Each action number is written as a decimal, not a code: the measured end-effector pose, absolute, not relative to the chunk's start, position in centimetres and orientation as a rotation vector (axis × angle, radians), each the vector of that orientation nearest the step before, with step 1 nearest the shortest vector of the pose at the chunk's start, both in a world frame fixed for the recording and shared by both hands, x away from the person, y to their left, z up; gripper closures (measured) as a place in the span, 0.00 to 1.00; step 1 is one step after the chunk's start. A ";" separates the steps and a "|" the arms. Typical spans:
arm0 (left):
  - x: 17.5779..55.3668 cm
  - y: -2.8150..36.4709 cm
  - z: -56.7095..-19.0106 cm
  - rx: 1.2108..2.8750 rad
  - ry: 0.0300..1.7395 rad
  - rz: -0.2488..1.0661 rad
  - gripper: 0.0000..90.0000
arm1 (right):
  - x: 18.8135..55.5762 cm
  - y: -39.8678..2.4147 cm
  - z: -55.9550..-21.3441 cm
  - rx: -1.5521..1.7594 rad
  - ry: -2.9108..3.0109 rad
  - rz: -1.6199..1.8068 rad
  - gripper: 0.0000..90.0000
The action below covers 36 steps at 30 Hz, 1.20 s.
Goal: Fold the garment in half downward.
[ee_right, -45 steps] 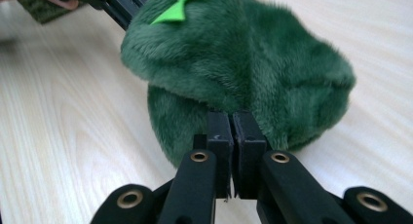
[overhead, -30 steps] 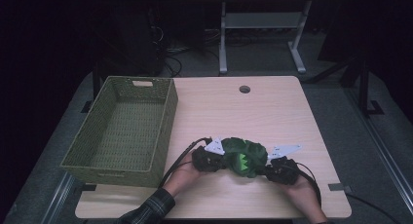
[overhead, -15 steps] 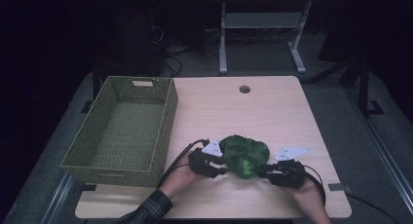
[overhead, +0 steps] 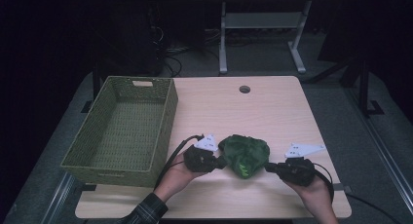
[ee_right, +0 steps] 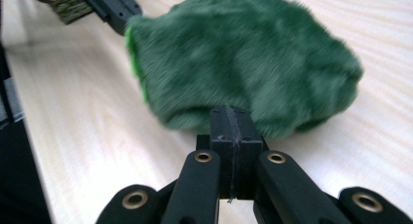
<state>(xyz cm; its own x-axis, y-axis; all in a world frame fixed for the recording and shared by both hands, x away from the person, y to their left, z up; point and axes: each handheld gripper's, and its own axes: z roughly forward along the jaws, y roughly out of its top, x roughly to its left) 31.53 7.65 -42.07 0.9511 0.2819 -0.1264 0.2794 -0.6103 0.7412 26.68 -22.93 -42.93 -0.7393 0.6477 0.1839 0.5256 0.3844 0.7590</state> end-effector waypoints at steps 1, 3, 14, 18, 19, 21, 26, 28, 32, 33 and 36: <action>31.7 7.5 -42.1 2.256 0.400 0.010 0.99 | 27.1 -22.8 -42.9 1.067 2.486 1.284 1.00; 32.2 7.0 -42.2 2.250 0.415 0.019 0.99 | 27.7 -22.5 -43.0 1.066 2.482 1.284 1.00; 34.9 5.5 -45.9 2.361 0.479 0.028 1.00 | 30.0 -20.7 -45.9 1.111 2.594 1.135 1.00; 34.7 5.9 -45.5 2.345 0.495 0.028 0.99 | 29.7 -20.9 -45.8 1.105 2.589 1.106 1.00; 34.5 6.2 -45.3 2.343 0.501 0.025 0.99 | 29.5 -21.2 -45.6 1.114 2.579 1.107 1.00; 34.2 6.5 -44.9 2.344 0.497 0.021 0.99 | 29.3 -21.8 -45.2 1.141 2.558 1.150 1.00; 32.7 7.2 -44.0 2.336 0.475 -0.019 0.98 | 29.5 -22.7 -43.1 1.111 2.491 1.216 1.00; 32.0 7.2 -43.7 2.337 0.463 -0.031 0.98 | 29.9 -22.9 -42.6 1.118 2.471 1.228 1.00; 31.1 6.9 -43.6 2.340 0.441 -0.043 0.98 | 31.3 -23.0 -41.9 1.136 2.439 1.259 1.00; 30.9 6.8 -43.6 2.341 0.433 -0.048 0.98 | 31.7 -23.0 -41.8 1.136 2.430 1.274 1.00; 30.6 6.4 -43.6 2.342 0.415 -0.044 0.98 | 33.1 -22.7 -41.6 1.150 2.428 1.276 1.00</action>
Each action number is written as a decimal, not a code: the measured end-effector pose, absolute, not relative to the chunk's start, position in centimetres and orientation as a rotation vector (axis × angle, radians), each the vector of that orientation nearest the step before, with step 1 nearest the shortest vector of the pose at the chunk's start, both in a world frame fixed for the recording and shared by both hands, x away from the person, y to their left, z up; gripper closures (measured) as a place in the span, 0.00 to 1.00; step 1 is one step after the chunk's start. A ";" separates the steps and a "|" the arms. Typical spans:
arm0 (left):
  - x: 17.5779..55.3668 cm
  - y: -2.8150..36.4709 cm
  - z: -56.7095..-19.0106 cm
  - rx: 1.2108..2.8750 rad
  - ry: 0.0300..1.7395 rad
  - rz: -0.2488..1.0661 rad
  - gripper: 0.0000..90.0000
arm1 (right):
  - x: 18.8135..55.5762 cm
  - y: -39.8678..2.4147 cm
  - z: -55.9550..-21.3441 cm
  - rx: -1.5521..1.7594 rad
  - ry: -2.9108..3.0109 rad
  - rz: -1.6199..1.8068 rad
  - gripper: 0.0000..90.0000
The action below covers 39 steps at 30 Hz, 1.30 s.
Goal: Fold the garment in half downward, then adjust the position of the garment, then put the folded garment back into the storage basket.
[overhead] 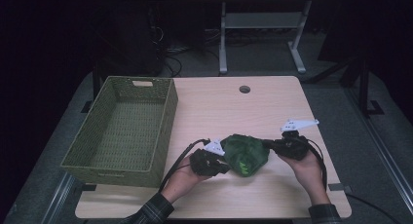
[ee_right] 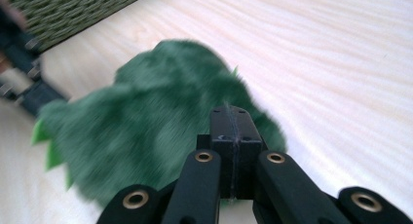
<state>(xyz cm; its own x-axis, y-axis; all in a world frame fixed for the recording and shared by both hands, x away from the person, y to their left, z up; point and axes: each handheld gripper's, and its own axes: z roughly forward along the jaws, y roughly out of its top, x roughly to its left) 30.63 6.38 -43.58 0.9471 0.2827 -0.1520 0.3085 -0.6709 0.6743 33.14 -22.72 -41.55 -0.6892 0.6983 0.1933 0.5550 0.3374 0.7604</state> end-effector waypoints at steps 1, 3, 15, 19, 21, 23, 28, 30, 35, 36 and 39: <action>30.5 6.2 -43.6 2.342 0.417 -0.055 0.98 | 33.6 -22.7 -41.5 1.152 2.426 1.278 1.00; 30.5 5.9 -43.7 2.339 0.411 -0.056 0.98 | 34.7 -22.5 -41.6 1.172 2.429 1.269 1.00; 30.7 4.2 -44.7 2.352 0.395 -0.070 0.98 | 38.9 -21.1 -43.7 1.212 2.484 1.200 1.00; 30.5 3.7 -44.9 2.351 0.398 -0.089 0.98 | 39.5 -20.8 -44.2 1.211 2.512 1.190 1.00; 30.2 3.5 -44.9 2.360 0.374 -0.098 0.98 | 39.6 -20.7 -44.6 1.218 2.526 1.176 1.00; 29.9 3.2 -44.9 2.360 0.366 -0.105 0.98 | 39.7 -20.7 -44.7 1.219 2.533 1.179 1.00; 30.1 2.7 -45.3 2.367 0.379 -0.105 0.98 | 39.8 -20.5 -45.1 1.212 2.565 1.176 1.00; 30.4 2.7 -45.5 2.371 0.383 -0.091 0.98 | 39.7 -20.4 -45.2 1.197 2.587 1.165 1.00; 31.1 3.1 -45.6 2.365 0.431 -0.074 1.00 | 39.1 -20.4 -45.4 1.201 2.595 1.187 1.00; 31.2 3.2 -45.6 2.368 0.443 -0.081 1.00 | 39.0 -20.5 -45.5 1.191 2.596 1.189 1.00; 31.4 3.7 -45.7 2.368 0.459 -0.079 1.00 | 38.5 -20.8 -45.5 1.184 2.608 1.185 1.00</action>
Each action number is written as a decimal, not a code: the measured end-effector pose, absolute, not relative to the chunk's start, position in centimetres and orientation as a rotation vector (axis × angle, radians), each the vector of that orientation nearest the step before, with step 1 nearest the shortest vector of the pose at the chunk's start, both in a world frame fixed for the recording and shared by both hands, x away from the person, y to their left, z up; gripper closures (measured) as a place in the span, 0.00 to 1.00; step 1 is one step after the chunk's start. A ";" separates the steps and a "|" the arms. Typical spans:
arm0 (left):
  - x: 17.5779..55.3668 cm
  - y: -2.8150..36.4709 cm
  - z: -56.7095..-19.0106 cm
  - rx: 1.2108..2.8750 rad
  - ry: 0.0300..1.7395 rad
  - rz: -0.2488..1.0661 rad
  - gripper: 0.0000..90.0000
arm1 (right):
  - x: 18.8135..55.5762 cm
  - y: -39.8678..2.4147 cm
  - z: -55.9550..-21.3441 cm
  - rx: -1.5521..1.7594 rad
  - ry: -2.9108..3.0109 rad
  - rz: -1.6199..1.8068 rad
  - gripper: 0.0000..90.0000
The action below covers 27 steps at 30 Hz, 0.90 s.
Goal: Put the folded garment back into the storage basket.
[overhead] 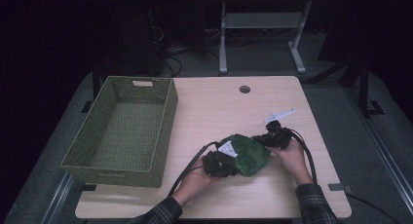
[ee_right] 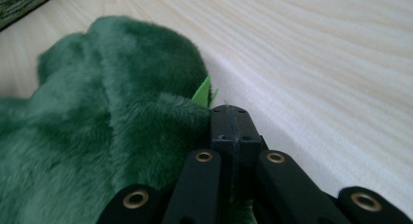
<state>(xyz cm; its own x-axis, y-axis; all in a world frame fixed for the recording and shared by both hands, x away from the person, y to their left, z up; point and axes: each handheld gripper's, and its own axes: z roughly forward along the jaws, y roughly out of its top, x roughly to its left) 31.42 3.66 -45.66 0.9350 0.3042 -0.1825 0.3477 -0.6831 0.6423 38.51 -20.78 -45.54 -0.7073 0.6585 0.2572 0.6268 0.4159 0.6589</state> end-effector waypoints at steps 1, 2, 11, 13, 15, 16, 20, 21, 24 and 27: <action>31.4 3.8 -45.7 2.363 0.464 -0.081 1.00 | 38.3 -20.8 -45.5 1.190 2.610 1.185 1.00; 31.5 3.9 -45.6 2.365 0.463 -0.078 1.00 | 38.1 -20.9 -45.5 1.177 2.605 1.189 1.00; 32.0 5.2 -45.6 2.369 0.498 -0.061 1.00 | 35.7 -21.5 -45.8 1.181 2.602 1.208 1.00; 32.2 5.5 -45.5 2.376 0.498 -0.050 1.00 | 35.2 -21.6 -46.0 1.176 2.594 1.217 1.00; 32.3 5.8 -45.5 2.370 0.516 -0.046 1.00 | 34.7 -21.7 -46.1 1.180 2.597 1.227 1.00; 32.4 6.0 -45.5 2.373 0.509 -0.039 1.00 | 34.4 -21.7 -46.2 1.175 2.602 1.225 1.00; 32.8 6.6 -45.5 2.373 0.513 -0.020 1.00 | 33.6 -21.7 -46.1 1.148 2.615 1.203 1.00; 32.9 6.8 -45.5 2.376 0.519 -0.014 1.00 | 33.3 -21.7 -46.1 1.144 2.617 1.203 1.00; 33.2 7.3 -45.4 2.375 0.531 0.001 1.00 | 32.6 -21.7 -46.0 1.141 2.632 1.191 1.00; 33.4 7.6 -45.4 2.365 0.547 0.000 1.00 | 31.8 -21.4 -45.9 1.118 2.643 1.191 1.00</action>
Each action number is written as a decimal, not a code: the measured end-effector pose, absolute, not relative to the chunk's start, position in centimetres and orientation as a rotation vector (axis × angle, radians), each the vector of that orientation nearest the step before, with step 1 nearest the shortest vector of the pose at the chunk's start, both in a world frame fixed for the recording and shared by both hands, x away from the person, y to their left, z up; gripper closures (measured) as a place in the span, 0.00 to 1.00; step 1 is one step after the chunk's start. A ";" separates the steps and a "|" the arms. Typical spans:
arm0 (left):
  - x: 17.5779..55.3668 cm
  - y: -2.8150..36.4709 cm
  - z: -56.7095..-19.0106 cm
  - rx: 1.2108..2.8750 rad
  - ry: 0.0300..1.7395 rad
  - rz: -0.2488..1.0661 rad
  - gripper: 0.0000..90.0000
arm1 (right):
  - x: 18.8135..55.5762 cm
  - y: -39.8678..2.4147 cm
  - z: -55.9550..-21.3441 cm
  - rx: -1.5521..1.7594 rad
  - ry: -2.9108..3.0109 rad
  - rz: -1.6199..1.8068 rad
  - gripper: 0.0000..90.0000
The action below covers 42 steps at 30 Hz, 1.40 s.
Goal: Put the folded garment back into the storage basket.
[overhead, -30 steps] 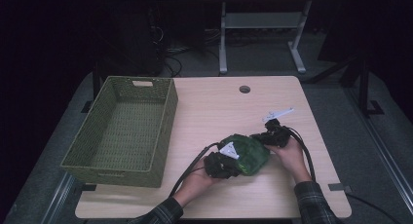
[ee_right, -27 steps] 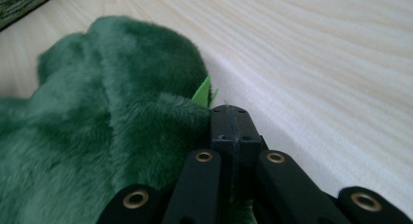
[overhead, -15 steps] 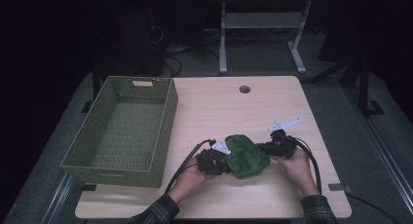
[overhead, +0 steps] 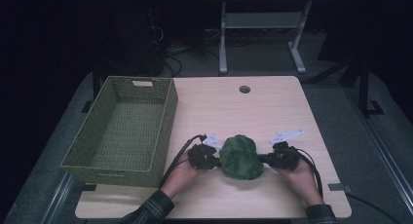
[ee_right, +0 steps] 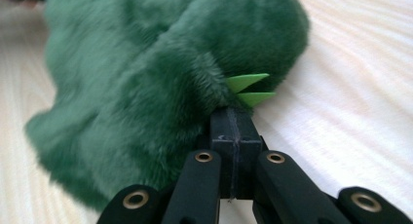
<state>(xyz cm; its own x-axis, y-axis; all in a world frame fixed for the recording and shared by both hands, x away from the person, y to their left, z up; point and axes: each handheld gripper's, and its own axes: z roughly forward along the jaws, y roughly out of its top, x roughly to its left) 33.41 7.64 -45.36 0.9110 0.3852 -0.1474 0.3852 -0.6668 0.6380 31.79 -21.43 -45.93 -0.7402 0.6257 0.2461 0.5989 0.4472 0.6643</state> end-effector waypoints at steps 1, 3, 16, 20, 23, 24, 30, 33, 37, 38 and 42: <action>33.5 7.7 -45.4 2.368 0.544 0.001 1.00 | 31.6 -21.3 -46.0 1.111 2.645 1.189 1.00; 33.6 7.6 -45.6 2.366 0.548 -0.009 1.00 | 31.2 -21.2 -46.1 1.096 2.645 1.169 1.00; 33.8 8.9 -44.8 2.370 0.525 0.030 0.82 | 29.3 -25.0 -46.3 1.207 2.397 1.135 0.43; 33.3 9.3 -44.0 2.355 0.513 0.077 0.55 | 28.2 -25.8 -46.6 1.282 2.320 1.051 0.16; 33.1 9.7 -43.3 2.359 0.479 0.097 0.40 | 27.8 -26.4 -47.1 1.306 2.303 1.030 0.08; 33.1 9.8 -43.1 2.363 0.464 0.100 0.36 | 27.8 -26.5 -47.2 1.324 2.305 1.028 0.03; 33.1 8.9 -42.0 2.381 0.366 0.087 0.19 | 27.9 -26.7 -48.3 1.297 2.282 0.953 0.01; 33.2 8.4 -41.4 2.366 0.325 0.085 0.17 | 27.9 -26.8 -48.3 1.290 2.288 0.955 0.01; 33.6 7.5 -41.0 2.361 0.283 0.066 0.17 | 28.0 -26.8 -48.3 1.284 2.292 0.958 0.01; 33.7 7.3 -41.0 2.365 0.272 0.059 0.17 | 28.0 -26.8 -48.3 1.283 2.294 0.958 0.01; 34.2 6.4 -41.4 2.384 0.243 0.046 0.17 | 28.0 -26.8 -48.3 1.280 2.296 0.960 0.01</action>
